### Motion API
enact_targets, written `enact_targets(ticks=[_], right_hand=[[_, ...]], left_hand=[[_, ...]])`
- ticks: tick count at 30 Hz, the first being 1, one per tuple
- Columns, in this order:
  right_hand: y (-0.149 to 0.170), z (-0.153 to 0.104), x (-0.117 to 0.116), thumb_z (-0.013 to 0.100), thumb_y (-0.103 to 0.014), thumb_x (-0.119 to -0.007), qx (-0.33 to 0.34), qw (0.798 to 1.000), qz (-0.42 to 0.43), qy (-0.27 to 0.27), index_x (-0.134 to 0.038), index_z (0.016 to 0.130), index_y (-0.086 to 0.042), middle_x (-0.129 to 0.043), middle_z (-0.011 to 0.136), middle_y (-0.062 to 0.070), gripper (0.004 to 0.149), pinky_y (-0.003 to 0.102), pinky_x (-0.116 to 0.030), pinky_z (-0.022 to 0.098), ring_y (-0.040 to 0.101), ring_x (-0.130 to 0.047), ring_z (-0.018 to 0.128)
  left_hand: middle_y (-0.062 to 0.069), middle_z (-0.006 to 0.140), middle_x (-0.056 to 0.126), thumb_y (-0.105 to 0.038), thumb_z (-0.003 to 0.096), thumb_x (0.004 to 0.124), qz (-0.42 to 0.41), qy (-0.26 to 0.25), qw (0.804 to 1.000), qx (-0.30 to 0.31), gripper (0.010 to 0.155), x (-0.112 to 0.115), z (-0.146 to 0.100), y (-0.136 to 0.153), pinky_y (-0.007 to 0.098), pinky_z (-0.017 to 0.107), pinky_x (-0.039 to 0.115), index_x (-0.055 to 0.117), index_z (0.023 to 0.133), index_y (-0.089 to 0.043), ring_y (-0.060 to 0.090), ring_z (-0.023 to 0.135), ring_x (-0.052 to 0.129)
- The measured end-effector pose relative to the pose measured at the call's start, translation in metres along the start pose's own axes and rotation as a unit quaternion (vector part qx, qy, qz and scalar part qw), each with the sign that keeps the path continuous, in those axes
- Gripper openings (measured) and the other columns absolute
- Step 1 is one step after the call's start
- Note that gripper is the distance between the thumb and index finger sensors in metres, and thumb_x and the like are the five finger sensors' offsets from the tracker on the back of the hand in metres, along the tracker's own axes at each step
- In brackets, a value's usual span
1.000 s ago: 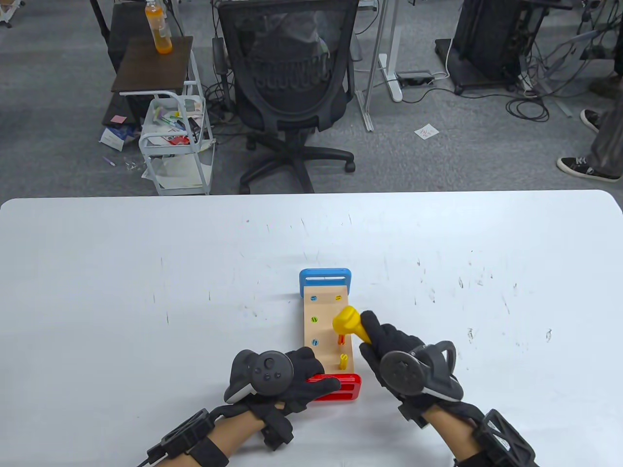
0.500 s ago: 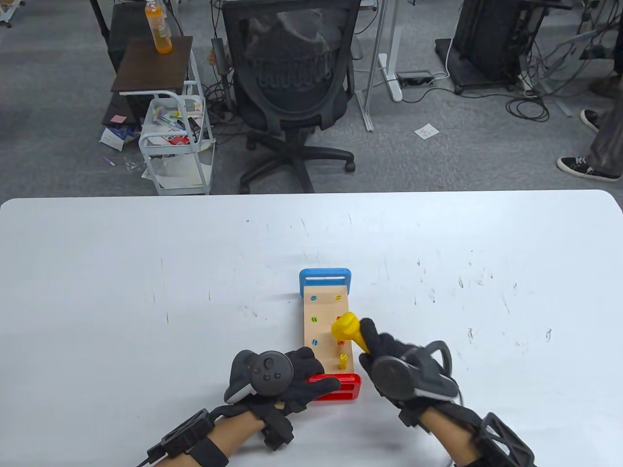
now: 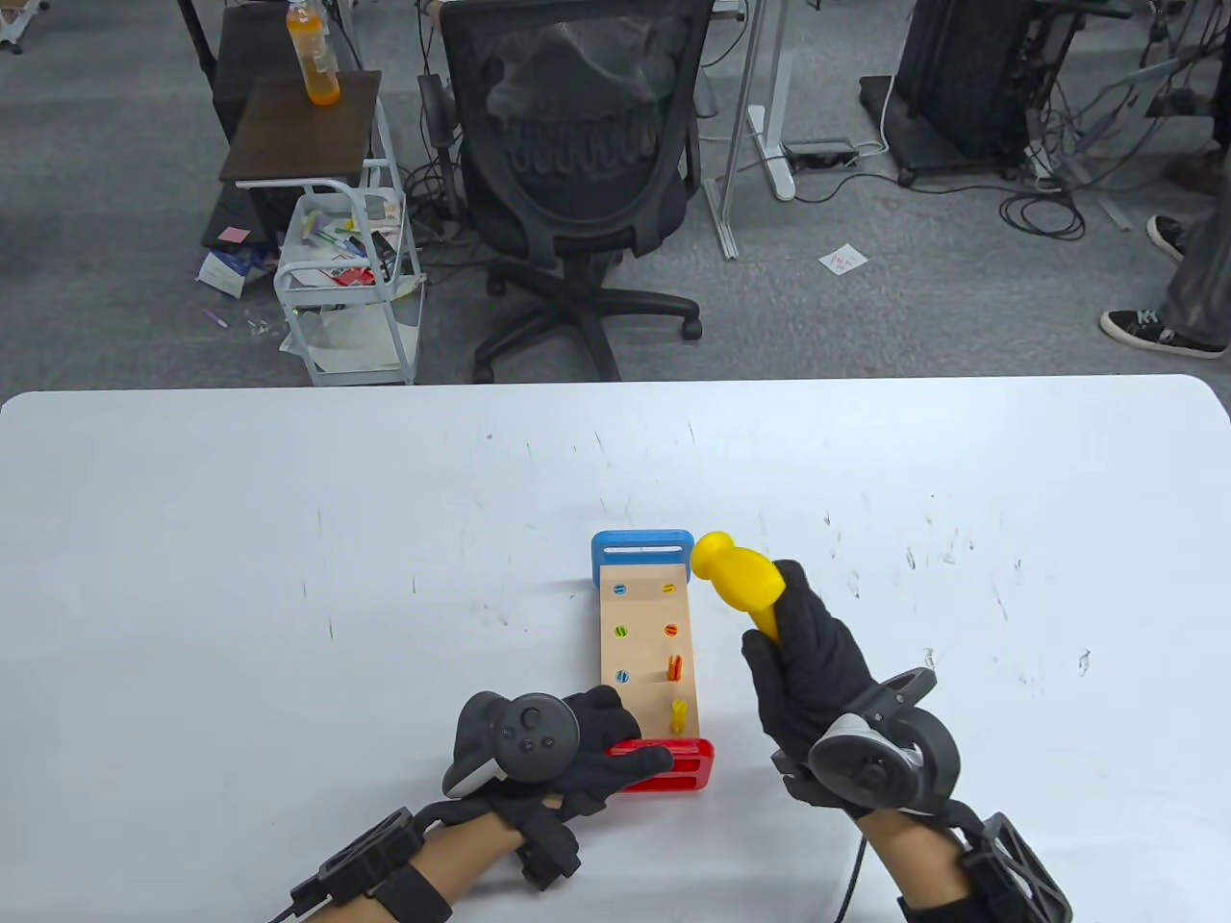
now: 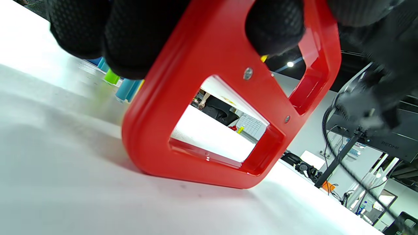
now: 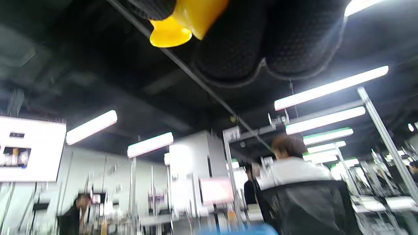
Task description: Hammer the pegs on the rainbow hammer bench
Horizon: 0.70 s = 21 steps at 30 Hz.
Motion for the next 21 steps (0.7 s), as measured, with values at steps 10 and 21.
enact_targets(ticks=[10,21], right_hand=[[0.005,0.016,0.028,0.061,-0.030,-0.058,-0.049,0.999,0.019,0.008,-0.031,0.112,0.003,-0.077,0.091,0.025,0.067,0.052,-0.087,0.046,0.022,-0.096,0.044],[0.014,-0.028,-0.072,0.061,-0.035,-0.052,-0.103,0.889,-0.106,-0.434,-0.019,0.111,0.002,-0.076,0.094,0.021,0.070,0.042,-0.091,0.047,0.012,-0.096,0.041]], left_hand=[[-0.002,0.072,0.083,-0.078,0.0456,0.064,0.000,-0.001,1.000,-0.001,0.060,0.000,0.000,0.000,0.060,0.063,0.077,0.092,0.059,-0.026,0.028,0.055,0.096],[0.001,0.072,0.083,-0.078,0.0455,0.064,0.000,0.000,1.000,-0.001,0.060,0.000,0.000,0.001,0.060,0.063,0.077,0.092,0.059,-0.027,0.028,0.055,0.096]])
Point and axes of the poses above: the tracker on the back of each hand, its own y axis roughly to the little-finger side, its own z axis roughly from the wrist to the fingertips, x = y × z, the point moved 3 cm from there along z, roughly from the wrist to the fingertips
